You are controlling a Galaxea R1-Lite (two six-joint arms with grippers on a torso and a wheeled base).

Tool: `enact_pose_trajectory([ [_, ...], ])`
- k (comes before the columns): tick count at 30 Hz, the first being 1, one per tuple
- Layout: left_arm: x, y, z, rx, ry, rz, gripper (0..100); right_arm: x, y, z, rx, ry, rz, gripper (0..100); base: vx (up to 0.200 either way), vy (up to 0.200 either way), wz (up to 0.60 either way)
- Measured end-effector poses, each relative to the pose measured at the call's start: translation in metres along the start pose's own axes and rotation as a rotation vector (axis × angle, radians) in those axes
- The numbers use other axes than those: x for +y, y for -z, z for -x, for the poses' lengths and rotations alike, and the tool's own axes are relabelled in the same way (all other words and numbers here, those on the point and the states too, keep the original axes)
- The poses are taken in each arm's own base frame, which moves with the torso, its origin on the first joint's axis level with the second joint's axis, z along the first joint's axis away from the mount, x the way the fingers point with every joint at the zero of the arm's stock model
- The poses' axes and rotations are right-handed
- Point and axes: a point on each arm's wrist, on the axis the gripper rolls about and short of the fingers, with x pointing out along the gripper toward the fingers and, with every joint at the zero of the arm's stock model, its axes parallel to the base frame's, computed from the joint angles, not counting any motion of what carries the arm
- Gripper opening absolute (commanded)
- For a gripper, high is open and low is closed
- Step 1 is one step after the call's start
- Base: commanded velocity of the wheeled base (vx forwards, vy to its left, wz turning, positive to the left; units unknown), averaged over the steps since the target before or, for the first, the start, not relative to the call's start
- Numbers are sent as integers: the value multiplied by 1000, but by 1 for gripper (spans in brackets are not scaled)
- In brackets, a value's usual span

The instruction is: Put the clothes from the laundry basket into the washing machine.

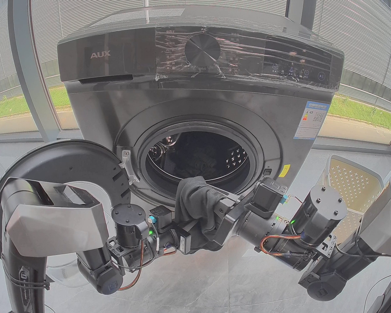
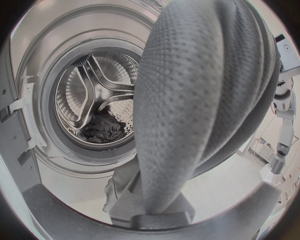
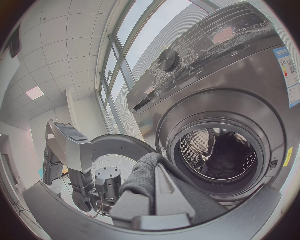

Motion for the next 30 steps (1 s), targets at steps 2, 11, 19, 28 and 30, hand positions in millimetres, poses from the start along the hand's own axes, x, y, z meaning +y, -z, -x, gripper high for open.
enact_pose_trajectory([
  [2,0,0,0,2,1,0,0,-1,0,0,-1,3,1,0,0,0,0],
  [11,-3,-12,19,-2,3,0,0,-36,1,-13,-28,90,26,0,0,0,0],
  [19,-9,-35,60,-25,3,1,0,-69,16,-25,-21,167,38,0,0,0,0],
  [28,-13,-64,91,-113,-1,12,0,-70,41,-29,43,168,32,0,0,0,0],
  [30,-12,-66,92,-123,-4,11,0,-66,46,-27,63,161,28,100,0,0,0],
])
